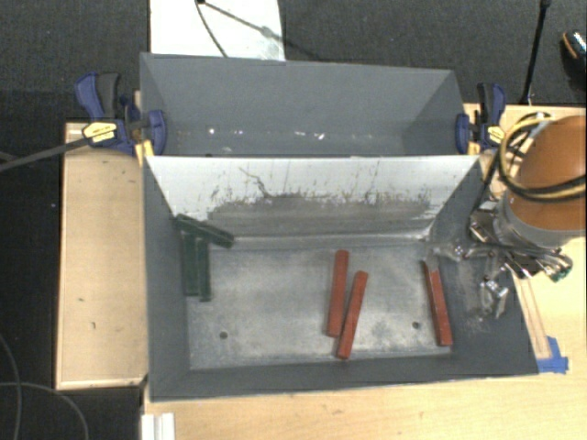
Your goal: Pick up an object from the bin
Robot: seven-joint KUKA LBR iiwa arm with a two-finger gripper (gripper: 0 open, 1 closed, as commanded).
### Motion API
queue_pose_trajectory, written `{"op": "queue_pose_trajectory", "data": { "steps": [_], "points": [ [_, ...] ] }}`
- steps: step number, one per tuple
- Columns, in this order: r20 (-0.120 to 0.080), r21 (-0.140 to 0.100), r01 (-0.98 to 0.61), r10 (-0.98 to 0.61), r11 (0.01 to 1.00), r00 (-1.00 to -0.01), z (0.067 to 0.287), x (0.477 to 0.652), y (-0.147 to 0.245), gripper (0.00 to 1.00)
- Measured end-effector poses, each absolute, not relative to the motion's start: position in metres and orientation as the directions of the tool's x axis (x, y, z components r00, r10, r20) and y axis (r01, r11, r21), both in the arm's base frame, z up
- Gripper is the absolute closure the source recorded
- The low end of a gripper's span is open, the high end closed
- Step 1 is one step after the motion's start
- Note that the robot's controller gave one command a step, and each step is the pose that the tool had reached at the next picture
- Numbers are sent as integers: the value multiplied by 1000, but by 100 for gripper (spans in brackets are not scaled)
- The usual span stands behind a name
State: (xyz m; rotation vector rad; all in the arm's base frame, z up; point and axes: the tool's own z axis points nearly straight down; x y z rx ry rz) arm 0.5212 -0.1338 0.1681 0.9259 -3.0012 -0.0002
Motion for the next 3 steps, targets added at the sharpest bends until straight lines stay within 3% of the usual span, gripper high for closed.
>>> {"op": "queue_pose_trajectory", "data": {
  "steps": [1, 2, 3],
  "points": [
    [-8, 4, -881, -881, 473, -473, 71, 497, -131, 0],
    [-3, 1, -882, -882, 471, -471, 70, 497, -134, 100],
    [-5, -8, -909, -909, 417, -417, 160, 502, -97, 100]
  ]
}}
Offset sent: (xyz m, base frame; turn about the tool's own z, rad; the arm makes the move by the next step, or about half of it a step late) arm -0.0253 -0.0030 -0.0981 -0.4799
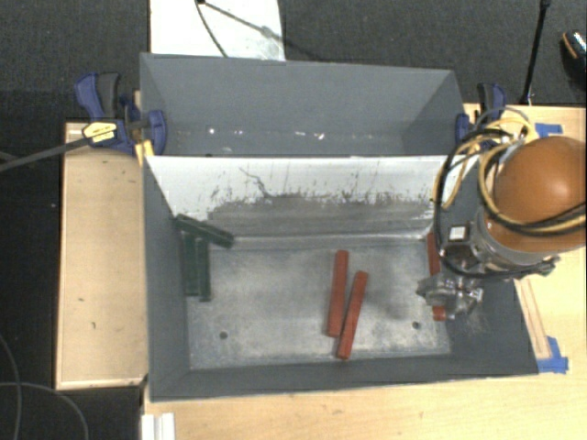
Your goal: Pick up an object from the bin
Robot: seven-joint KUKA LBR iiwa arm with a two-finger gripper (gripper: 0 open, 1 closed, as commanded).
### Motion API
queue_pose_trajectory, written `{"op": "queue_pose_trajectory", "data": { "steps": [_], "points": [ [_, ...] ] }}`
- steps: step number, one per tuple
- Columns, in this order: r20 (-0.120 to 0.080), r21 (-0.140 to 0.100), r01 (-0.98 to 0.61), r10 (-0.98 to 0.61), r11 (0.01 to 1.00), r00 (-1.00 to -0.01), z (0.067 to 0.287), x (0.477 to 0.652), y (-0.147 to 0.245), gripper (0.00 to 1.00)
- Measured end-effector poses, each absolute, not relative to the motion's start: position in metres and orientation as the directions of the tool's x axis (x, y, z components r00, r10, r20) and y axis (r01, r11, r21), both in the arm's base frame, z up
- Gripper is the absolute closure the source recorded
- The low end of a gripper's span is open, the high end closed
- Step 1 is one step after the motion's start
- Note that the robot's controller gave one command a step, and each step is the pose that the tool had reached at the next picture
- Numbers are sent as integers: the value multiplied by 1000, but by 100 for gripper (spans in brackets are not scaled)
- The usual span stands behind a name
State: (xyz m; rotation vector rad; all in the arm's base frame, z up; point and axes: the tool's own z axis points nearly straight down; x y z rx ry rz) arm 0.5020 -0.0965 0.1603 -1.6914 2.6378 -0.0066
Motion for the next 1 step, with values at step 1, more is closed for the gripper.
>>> {"op": "queue_pose_trajectory", "data": {
  "steps": [1],
  "points": [
    [-3, -10, -910, -910, 414, -414, 266, 500, -96, 100]
  ]
}}
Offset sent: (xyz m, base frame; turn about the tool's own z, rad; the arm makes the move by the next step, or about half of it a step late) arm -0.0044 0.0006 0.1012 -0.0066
